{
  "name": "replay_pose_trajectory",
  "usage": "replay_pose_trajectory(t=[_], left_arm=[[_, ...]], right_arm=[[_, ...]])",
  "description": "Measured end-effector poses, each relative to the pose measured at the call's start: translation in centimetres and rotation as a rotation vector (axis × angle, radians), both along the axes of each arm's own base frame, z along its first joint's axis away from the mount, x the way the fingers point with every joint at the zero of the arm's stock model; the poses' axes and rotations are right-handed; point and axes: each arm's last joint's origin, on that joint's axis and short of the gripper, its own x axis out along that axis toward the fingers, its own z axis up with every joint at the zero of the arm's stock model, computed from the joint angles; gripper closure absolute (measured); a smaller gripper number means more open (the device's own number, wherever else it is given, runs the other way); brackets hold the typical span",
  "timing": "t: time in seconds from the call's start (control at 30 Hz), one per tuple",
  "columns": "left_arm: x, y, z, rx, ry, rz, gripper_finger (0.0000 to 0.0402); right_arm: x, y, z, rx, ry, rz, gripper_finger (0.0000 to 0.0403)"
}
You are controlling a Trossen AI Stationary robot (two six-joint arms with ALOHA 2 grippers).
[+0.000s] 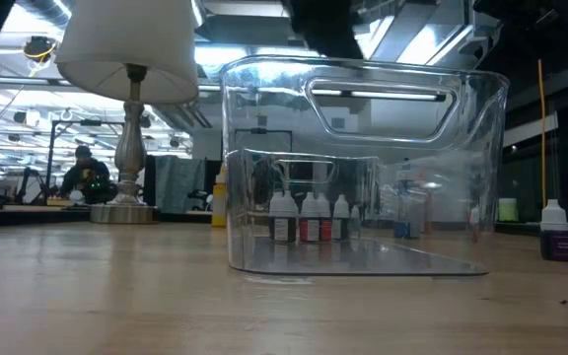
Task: Pick & Place food coloring
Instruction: Put the small red food coloring bottle into the transparent container
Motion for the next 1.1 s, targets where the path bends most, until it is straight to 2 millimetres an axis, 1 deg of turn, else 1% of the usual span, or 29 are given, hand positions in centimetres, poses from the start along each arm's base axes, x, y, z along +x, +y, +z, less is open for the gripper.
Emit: replay_pose_trajectory(t=[0.13,0.23,0.47,0.6,0.7,0.8,0.9,1.0,1.1], left_arm=[[-2.4,-1.4,3.5,-0.024,-0.064,-0.051,0.0263],[-3.9,-2.6,5.1,-0.032,-0.092,-0.086,0.0267],[-6.0,-6.2,5.7,-0.026,-0.065,-0.164,0.0276],[-7.4,-8.1,5.5,-0.019,0.006,-0.19,0.0281],[-9.0,-8.9,5.1,-0.03,0.104,-0.173,0.0287],[-10.5,-9.3,5.3,-0.03,0.148,-0.131,0.0295],[-12.6,-8.9,6.0,-0.04,0.079,-0.09,0.0303],[-15.6,-7.7,6.4,-0.06,-0.028,-0.002,0.031],[-18.8,-6.0,6.5,-0.099,-0.17,0.093,0.0317]], right_arm=[[0.0,0.0,0.0,0.001,0.0,-0.001,0.0375],[0.0,0.0,0.0,0.0,0.0,0.0,0.0375],[0.1,0.0,0.1,0.0,-0.017,0.0,0.0375],[0.3,0.1,0.4,0.03,-0.056,0.012,0.0375],[0.8,0.4,0.9,0.074,-0.131,0.086,0.0375],[1.3,0.8,1.7,0.055,-0.213,0.171,0.0375],[1.8,1.2,2.3,-0.023,-0.277,0.225,0.0375],[2.4,1.6,2.7,-0.089,-0.306,0.26,0.0375],[2.9,2.1,3.1,-0.112,-0.293,0.254,0.0375]])
